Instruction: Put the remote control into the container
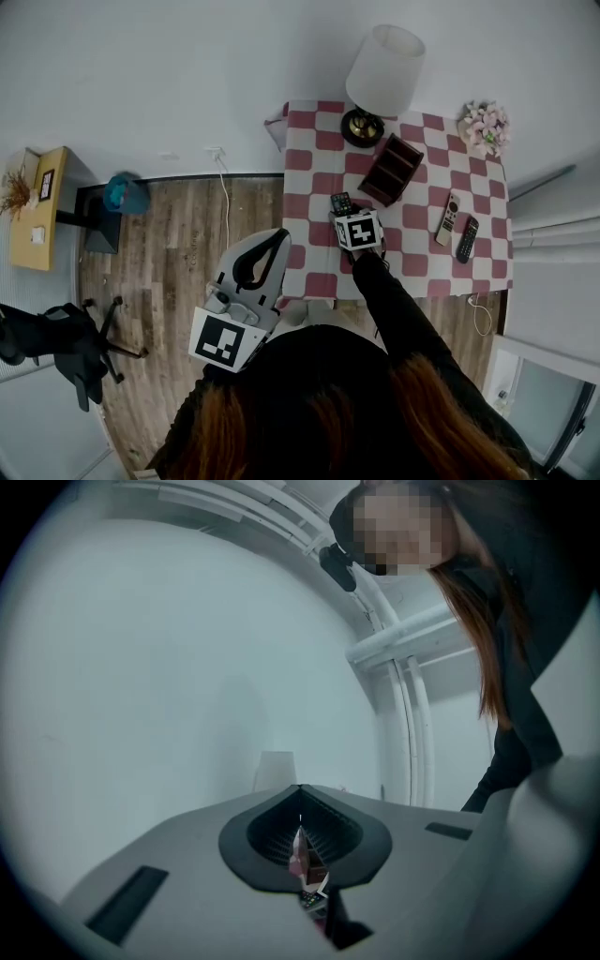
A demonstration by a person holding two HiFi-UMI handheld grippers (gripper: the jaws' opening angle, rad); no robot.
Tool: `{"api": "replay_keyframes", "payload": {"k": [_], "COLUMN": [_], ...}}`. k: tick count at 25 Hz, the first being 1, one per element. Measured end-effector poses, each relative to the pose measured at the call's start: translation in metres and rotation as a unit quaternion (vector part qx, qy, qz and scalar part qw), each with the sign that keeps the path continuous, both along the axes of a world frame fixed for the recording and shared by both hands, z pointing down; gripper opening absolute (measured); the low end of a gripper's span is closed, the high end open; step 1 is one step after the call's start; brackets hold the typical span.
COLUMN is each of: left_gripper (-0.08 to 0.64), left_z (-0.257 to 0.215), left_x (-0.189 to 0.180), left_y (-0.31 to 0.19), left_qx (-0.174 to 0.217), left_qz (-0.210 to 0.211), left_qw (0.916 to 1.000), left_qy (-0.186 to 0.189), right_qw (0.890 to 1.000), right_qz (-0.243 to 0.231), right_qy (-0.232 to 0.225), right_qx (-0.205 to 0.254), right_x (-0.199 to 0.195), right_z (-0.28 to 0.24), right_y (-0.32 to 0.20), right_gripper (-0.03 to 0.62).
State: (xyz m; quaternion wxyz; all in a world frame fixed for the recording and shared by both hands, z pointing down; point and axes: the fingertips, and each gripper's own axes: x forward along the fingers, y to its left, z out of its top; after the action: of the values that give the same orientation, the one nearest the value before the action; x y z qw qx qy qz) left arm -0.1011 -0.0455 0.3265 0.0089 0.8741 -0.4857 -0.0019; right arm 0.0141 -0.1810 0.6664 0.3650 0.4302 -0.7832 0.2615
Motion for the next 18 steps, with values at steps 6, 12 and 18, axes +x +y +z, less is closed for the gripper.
{"api": "replay_keyframes", "payload": {"k": [6,12,18], "left_gripper": [0.011,0.009,0.011], "left_z": [0.000,-0.001,-0.002], "left_x": [0.000,0.005,0.017], "left_y": [-0.002,-0.006,-0.003], "left_qx": [0.002,0.002,0.003], "left_qz": [0.001,0.007,0.030], "left_qw": [1.0000,1.0000,0.9995], "left_qy": [0.004,0.005,0.008], "right_qw": [1.000,0.998,0.991], "right_qz": [0.005,0.019,0.036], "right_qy": [-0.007,-0.052,-0.087], "right_qx": [-0.002,0.031,0.097], "right_x": [0.005,0.012,0.024], "right_z": [-0.004,-0.026,-0.077], "right_y": [0.003,0.008,0.003], "right_gripper": [0.255,0.253,0.252]}}
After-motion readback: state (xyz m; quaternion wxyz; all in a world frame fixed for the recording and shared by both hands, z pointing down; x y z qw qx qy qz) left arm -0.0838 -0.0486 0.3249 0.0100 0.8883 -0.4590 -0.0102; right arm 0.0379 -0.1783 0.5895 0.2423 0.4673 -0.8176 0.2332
